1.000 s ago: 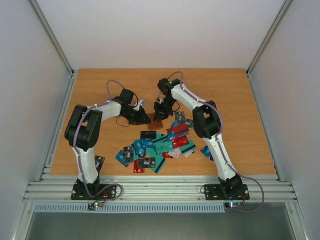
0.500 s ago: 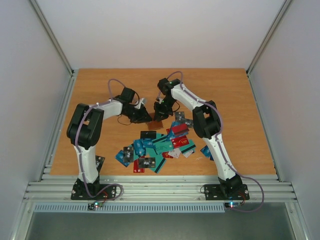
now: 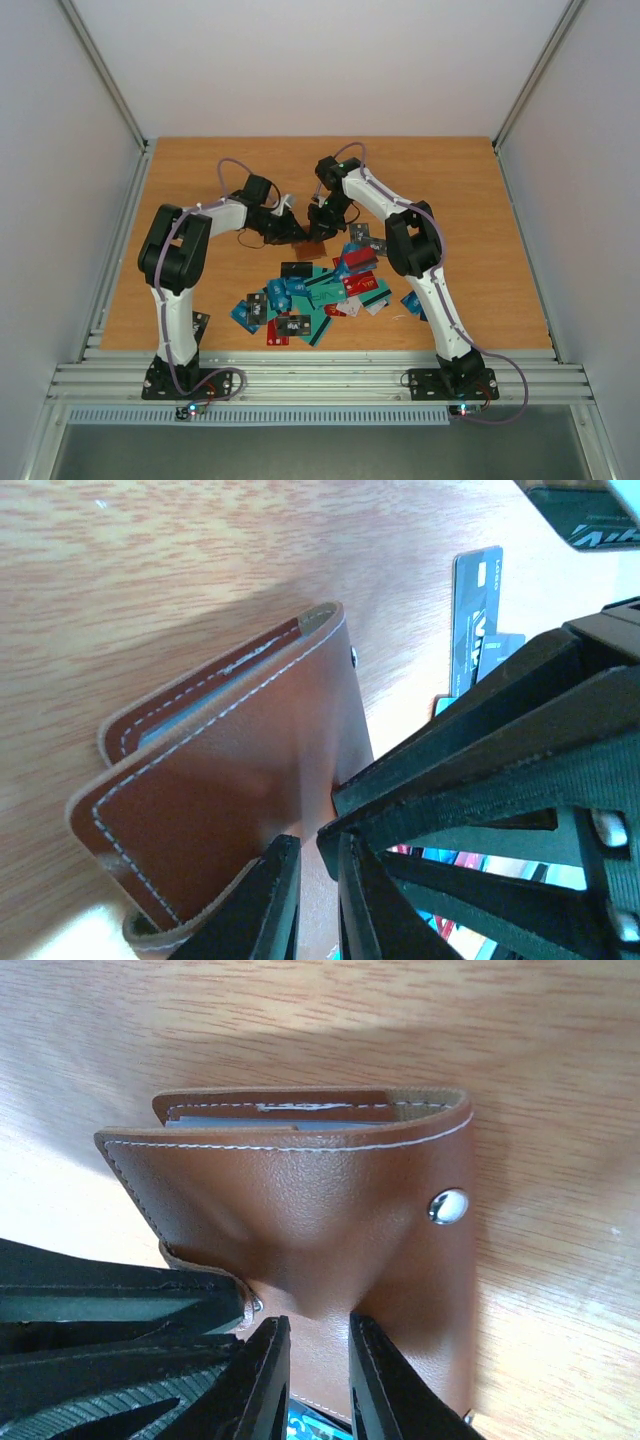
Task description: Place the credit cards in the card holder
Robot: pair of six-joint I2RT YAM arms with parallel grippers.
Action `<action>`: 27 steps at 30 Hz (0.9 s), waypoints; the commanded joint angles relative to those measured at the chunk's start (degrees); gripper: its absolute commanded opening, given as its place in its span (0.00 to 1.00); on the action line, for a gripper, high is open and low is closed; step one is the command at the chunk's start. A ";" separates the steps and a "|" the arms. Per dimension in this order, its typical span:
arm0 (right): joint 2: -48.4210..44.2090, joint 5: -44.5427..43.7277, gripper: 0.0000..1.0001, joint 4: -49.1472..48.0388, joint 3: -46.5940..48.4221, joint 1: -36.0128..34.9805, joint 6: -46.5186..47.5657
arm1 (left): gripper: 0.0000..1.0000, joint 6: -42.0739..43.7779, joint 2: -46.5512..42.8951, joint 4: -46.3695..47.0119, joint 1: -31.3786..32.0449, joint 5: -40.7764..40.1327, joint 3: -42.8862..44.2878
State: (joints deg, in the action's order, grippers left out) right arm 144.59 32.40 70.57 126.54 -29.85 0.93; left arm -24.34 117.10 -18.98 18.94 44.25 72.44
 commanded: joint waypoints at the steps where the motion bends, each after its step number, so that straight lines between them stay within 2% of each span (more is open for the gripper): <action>1: 6.55 -3.17 0.19 -1.03 -2.35 -1.91 0.50 | 0.15 -1.69 2.37 4.40 0.40 1.39 0.98; 11: 3.05 -0.87 0.20 -1.27 -2.11 -0.85 0.54 | 0.15 -2.39 4.16 7.48 1.00 1.46 0.46; 18: -3.34 -1.50 0.22 -2.82 -2.43 -0.13 -0.84 | 0.14 -2.30 2.17 6.84 1.69 1.30 1.80; 21: -6.52 -2.44 0.29 -3.30 -3.37 -0.06 -0.84 | 0.14 -1.75 2.25 5.61 1.89 1.39 3.59; 24: -11.47 -3.65 0.49 -5.28 -6.90 0.61 -0.84 | 0.14 -0.80 2.28 4.00 2.04 1.21 4.92; 27: -17.61 -3.96 0.62 -8.46 -11.43 2.12 -3.55 | 0.15 -0.37 1.86 3.68 2.24 1.36 5.12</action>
State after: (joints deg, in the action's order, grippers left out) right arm 136.14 29.69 67.79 118.08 -28.97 -0.27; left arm -26.26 118.69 -15.25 19.94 44.21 76.05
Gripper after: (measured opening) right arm 0.563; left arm 0.145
